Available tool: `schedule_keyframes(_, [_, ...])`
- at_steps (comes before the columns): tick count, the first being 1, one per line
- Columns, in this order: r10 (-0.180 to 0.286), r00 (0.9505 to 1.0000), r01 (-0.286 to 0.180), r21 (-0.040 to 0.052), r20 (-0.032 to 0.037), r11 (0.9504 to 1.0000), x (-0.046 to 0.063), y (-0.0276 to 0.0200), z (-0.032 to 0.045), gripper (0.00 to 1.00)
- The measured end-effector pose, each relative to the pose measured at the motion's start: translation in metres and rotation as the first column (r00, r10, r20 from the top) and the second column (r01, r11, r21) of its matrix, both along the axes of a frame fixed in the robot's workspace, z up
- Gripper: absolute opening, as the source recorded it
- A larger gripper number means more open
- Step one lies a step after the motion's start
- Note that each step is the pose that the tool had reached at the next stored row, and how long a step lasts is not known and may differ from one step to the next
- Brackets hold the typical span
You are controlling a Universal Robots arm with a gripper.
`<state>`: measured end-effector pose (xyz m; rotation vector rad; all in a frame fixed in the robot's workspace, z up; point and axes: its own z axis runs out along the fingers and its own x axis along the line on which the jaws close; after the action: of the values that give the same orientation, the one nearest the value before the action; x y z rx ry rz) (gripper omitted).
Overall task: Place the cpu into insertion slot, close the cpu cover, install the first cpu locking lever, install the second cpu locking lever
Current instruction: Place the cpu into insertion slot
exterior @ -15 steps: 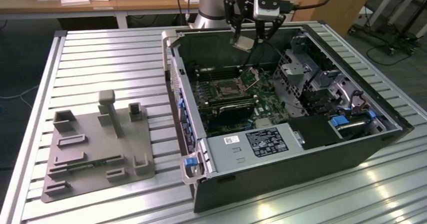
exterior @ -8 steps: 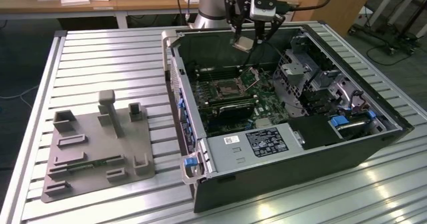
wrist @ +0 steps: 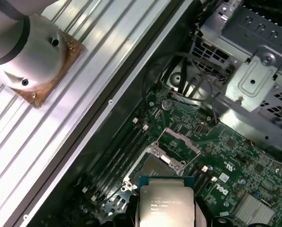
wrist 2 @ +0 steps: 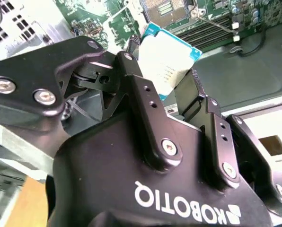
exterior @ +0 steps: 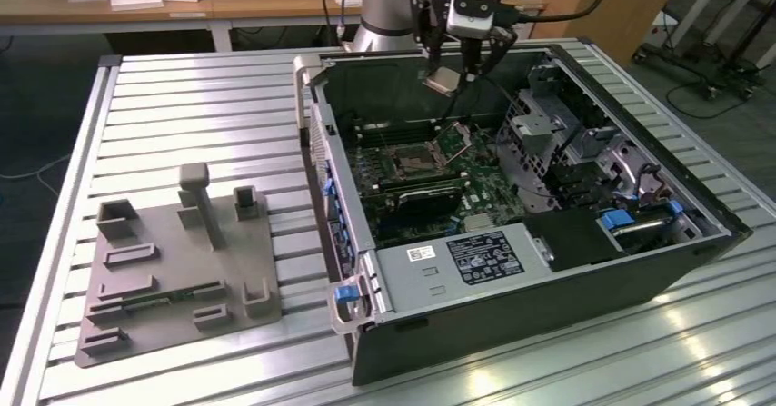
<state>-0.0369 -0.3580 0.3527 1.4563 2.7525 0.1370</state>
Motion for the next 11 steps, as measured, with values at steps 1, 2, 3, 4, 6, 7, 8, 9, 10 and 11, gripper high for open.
schedule_keyframes(1, [-0.018, 0.9998, 0.018, -0.0001, -0.0001, 0.9998, 0.0, 0.0, -0.0001, 0.54])
schedule_keyframes(2, [-0.036, 0.9994, 0.036, 0.0, -0.0001, 0.9994, 0.0, 0.0, -0.0003, 0.54])
schedule_keyframes(3, [-0.054, 0.9986, 0.054, -0.0001, 0.0, 0.9986, 0.0, 0.0, -0.0005, 0.54])
schedule_keyframes(4, [-0.073, 0.9973, 0.073, -0.0001, -0.0001, 0.9973, 0.0, 0.0, -0.0006, 0.54])
schedule_keyframes(6, [-0.109, 0.9941, 0.109, -0.0002, -0.0001, 0.9941, 0.0, 0.0, -0.0008, 0.54])
schedule_keyframes(7, [-0.127, 0.992, 0.127, -0.0001, 0.0, 0.992, 0.0, 0.0, -0.0009, 0.54])
schedule_keyframes(8, [-0.144, 0.9895, 0.144, -0.0001, -0.0001, 0.9895, 0.0, 0.0, -0.001, 0.54])
schedule_keyframes(9, [-0.162, 0.9868, 0.162, -0.0001, -0.0001, 0.9868, 0.0, 0.0, -0.0011, 0.54])
schedule_keyframes(10, [-0.181, 0.9835, 0.181, -0.0001, -0.0001, 0.9835, 0.0, 0.0, -0.0012, 0.54])
schedule_keyframes(11, [-0.199, 0.9801, 0.199, -0.0001, -0.0001, 0.9801, 0.0, 0.0, -0.0013, 0.54])
